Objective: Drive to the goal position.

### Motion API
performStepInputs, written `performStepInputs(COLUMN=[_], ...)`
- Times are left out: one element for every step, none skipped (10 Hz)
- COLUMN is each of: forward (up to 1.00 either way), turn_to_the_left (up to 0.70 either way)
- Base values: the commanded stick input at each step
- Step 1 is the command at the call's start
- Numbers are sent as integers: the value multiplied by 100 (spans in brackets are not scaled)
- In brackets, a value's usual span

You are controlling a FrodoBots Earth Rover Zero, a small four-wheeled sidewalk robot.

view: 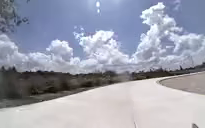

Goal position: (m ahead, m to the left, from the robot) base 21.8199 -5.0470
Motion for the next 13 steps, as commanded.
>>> performStepInputs(forward=[85, 85, 85, 85, 85, 85, 85, 85, 85, 85, 85, 85, 85], turn_to_the_left=[-1, -1, -1, -1, -1, -1, -1, -1, -1, -1, -1, -1, -3])
